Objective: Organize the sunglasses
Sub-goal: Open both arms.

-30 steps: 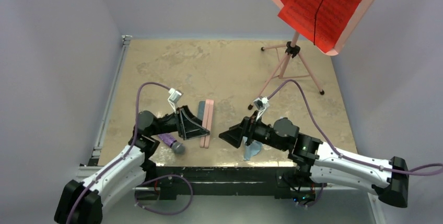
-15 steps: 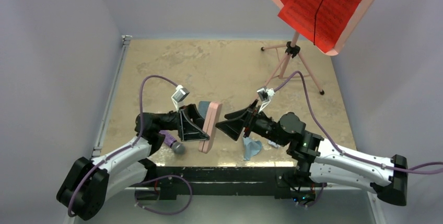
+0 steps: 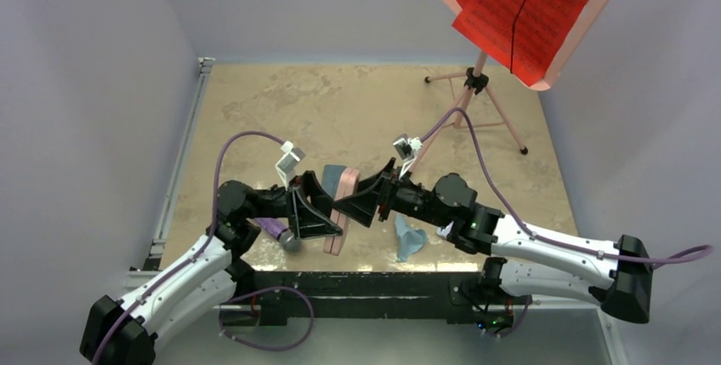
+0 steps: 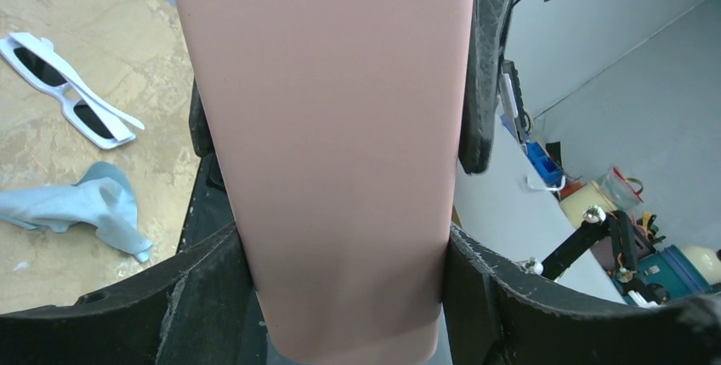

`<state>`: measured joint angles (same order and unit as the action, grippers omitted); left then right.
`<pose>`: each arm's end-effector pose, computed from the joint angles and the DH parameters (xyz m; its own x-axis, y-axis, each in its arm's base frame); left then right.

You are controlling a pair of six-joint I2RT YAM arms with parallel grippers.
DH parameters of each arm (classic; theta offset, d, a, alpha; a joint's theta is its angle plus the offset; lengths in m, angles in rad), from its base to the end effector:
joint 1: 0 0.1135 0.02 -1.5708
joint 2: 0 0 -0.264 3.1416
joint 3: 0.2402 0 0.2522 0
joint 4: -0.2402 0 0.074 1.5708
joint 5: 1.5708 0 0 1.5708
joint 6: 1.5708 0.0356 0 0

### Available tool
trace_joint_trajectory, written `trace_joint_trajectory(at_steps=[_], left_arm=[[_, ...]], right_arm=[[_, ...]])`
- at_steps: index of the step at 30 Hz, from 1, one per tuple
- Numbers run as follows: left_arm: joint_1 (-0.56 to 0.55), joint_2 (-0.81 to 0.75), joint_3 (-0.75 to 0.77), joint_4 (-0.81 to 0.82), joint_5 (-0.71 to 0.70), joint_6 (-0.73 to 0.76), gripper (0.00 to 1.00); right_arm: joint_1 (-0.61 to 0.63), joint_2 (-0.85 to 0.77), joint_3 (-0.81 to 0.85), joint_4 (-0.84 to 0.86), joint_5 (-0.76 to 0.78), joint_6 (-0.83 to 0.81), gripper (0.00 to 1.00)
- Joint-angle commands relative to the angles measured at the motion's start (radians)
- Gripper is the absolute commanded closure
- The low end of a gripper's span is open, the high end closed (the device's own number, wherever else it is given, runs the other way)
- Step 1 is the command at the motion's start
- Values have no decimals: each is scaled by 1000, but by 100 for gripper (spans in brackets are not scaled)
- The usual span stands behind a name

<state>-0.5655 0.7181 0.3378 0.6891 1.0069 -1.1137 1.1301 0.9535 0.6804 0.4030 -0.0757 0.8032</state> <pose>0.1186 -0.1109 0.2803 -0.7538 -0.0896 -0.6510 0.6567 -0.1374 -0.7415 0.0948 0.2072 0.3347 -0.6336 0.3386 -0.6956 -0.6882 0.1640 0.7067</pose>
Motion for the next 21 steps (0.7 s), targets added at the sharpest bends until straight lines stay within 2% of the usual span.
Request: trace_joint_trajectory(at_steps=[1, 3, 6, 7, 8, 10, 12, 13, 14, 15, 18, 21], left_arm=[[-5, 15, 26, 42, -47, -15, 100], [-4, 19, 14, 57, -80, -39, 100], [-3, 15, -25, 153, -165, -121, 100], [-3, 19, -43, 196, -201, -165, 98], [-4, 25, -63, 237, -253, -211, 88], [-3, 54, -107, 352, -314, -315, 88], [-3, 107, -155, 555, -341, -417, 88], [-2, 145, -177, 668, -347, -463, 89], [-3, 186, -192, 783, -359, -507, 95], [-3, 215, -197, 831, -363, -557, 100], [-5, 240, -190, 836, -380, -589, 100], [-5, 199, -218, 837, -450, -625, 100]], right_arm=[[-2, 3, 25, 87, -91, -15, 24], [-2, -8, 14, 92, -99, -15, 34], [-3, -31, -8, 107, -138, -30, 56], [-3, -40, -15, 114, -155, -34, 66], [-3, -55, -24, 126, -171, -34, 75], [-3, -74, -43, 160, -227, -43, 89], [-3, -95, -57, 188, -281, -53, 100], [-3, -104, -59, 191, -305, -64, 100], [-3, -113, -58, 188, -322, -72, 100], [-3, -118, -55, 188, -348, -83, 100], [-3, -126, -40, 190, -429, -115, 100], [-3, -118, -37, 238, -577, -152, 100]])
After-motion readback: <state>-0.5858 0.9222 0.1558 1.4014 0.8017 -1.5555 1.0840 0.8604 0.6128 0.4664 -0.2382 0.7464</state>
